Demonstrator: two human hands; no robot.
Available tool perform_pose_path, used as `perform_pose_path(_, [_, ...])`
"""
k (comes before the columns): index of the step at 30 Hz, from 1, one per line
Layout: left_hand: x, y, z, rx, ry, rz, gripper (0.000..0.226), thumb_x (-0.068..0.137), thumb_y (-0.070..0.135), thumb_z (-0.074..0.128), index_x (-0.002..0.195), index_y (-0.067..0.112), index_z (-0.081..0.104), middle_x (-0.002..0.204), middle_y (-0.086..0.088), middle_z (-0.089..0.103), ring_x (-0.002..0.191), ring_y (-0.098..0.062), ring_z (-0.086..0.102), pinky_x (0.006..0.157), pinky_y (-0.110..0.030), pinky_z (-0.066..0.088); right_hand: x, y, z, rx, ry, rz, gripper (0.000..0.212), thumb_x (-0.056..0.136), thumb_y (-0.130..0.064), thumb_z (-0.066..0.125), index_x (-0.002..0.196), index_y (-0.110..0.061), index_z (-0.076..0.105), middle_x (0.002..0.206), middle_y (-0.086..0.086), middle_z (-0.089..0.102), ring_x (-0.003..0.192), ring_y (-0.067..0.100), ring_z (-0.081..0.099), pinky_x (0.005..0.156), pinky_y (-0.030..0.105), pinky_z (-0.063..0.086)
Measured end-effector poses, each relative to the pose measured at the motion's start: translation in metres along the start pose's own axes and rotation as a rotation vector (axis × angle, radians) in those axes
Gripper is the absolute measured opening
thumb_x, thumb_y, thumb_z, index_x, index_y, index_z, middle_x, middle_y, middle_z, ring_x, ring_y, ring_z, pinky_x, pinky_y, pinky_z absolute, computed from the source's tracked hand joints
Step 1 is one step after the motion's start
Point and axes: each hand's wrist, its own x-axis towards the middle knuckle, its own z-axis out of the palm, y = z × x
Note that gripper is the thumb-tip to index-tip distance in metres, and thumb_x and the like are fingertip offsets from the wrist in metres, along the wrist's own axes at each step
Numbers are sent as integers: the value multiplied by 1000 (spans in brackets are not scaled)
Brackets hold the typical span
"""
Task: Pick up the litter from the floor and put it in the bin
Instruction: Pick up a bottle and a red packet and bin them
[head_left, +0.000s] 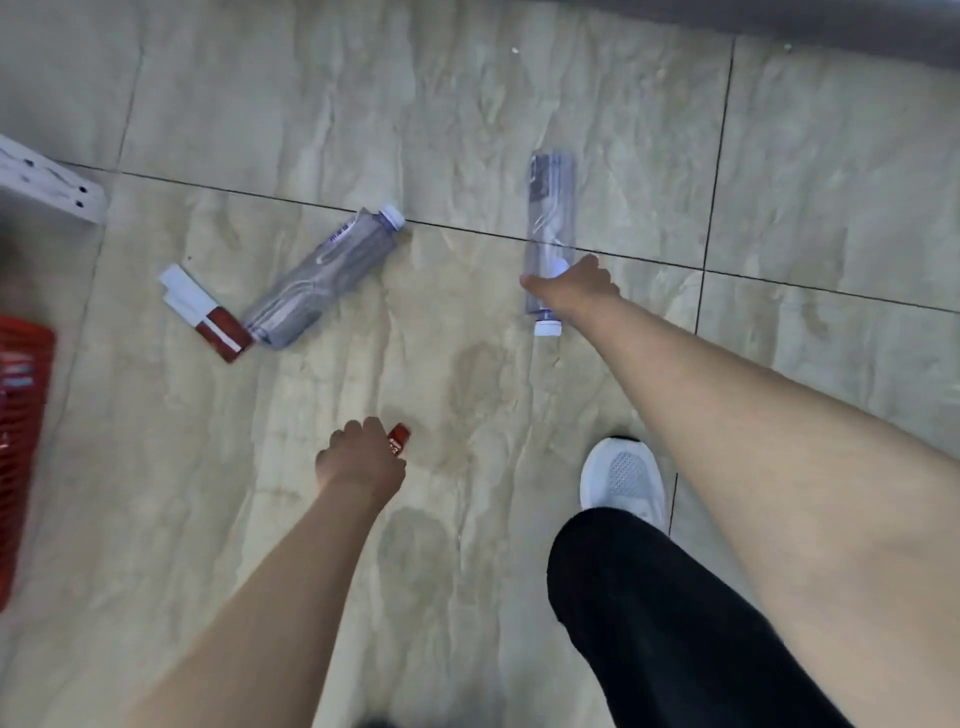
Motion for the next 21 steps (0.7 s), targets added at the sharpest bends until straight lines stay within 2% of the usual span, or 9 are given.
perform_pose_path(3, [20,-11,37,-42,48,-21,43,89,24,54,127,11,41,125,-10,48,117,-28,49,88,-37,41,25,3,33,30,48,-4,88,73,-55,66,138,-8,29,138,10,43,126,29,45,100,37,42])
perform_pose_path(6, [30,-18,55,-79,181,24,32,91,15,48,122,9,44,120,-11,53,108,-29,54,77,-35,42,37,5,51,132,57,2,78,75,-47,66,133,-8,30,133,8,52,120,28,53,97,38,45])
perform_pose_path(8, [36,-24,58,-168,235,80,27,93,14,43,119,13,51,112,-9,60,97,-29,58,69,-33,38,38,5,59,209,49,7,72,77,-42,64,130,-7,30,128,8,58,115,28,58,96,39,47])
perform_pose_path(10, [37,-29,54,-267,238,104,20,92,20,44,105,19,59,95,-5,65,78,-26,55,62,-29,34,34,6,66,246,40,14,69,77,-39,64,128,-6,30,126,8,60,111,27,61,93,38,49])
perform_pose_path(12, [34,-34,47,-347,245,81,11,90,24,47,85,21,56,78,0,59,69,-24,49,59,-28,34,24,6,72,254,33,16,67,78,-37,64,126,-5,31,121,7,60,103,27,62,84,34,50])
perform_pose_path(15, [24,-38,25,-456,242,24,22,86,26,53,67,19,45,63,2,53,64,-26,50,55,-30,34,4,-1,74,279,-8,32,59,79,-34,62,120,-5,32,98,5,53,76,25,55,65,28,40])
perform_pose_path(18, [16,-39,-12,-514,275,52,20,86,28,56,70,17,51,65,-1,56,68,-28,53,54,-30,35,-18,-14,65,245,-18,35,44,82,-33,58,105,-10,28,76,1,44,49,15,46,45,23,28])
perform_pose_path(21, [7,-39,-52,-588,307,78,15,87,28,53,76,18,54,70,0,62,75,-30,58,55,-30,36,-39,-27,52,202,-17,7,43,83,-35,57,106,-11,29,75,2,46,48,15,44,43,25,26])
